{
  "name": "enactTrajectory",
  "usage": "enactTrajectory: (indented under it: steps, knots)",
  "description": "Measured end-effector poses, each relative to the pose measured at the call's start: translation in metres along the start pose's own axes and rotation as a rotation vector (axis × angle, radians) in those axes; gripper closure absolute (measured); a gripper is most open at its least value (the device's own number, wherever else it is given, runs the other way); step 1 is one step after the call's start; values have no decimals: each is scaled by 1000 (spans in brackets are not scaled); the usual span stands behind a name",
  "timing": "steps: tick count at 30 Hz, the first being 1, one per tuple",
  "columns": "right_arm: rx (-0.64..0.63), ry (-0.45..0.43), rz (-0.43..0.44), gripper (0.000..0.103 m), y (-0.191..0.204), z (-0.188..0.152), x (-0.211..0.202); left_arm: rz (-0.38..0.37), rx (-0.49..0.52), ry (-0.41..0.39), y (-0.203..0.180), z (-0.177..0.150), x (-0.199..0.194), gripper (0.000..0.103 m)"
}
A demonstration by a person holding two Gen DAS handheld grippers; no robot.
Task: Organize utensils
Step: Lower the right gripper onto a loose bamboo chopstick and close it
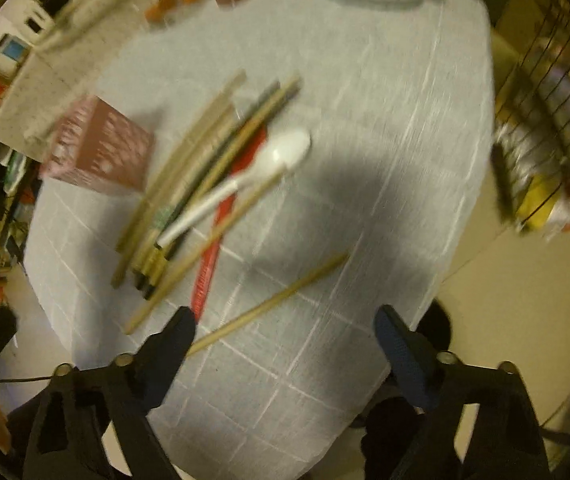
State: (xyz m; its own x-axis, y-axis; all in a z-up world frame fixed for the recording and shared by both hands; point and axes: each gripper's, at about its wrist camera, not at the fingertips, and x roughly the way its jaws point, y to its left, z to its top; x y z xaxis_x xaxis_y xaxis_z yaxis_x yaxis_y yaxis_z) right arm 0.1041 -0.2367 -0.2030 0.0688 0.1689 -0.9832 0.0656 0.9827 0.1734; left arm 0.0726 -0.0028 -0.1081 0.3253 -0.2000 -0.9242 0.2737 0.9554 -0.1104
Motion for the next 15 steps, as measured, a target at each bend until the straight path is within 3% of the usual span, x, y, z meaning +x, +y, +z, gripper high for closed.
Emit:
enactTrajectory:
  steps: [6,9,13,14,15]
  knots:
    - [73,54,0,34,-15,8,30,-40,-7,30,8,2,14,1]
    - [106,71,8,46,-18,9,39,-52,-10,42,10,1,20,1]
    - [29,30,-60,54,-4,8,39,-37,10,52,10,1,28,1]
    - [-4,21,-79,67,2,7,39,-37,15,56,9,1,30,2]
    - [-24,14,-106,72,5,5,39,-40,22,62,7,0,32,5]
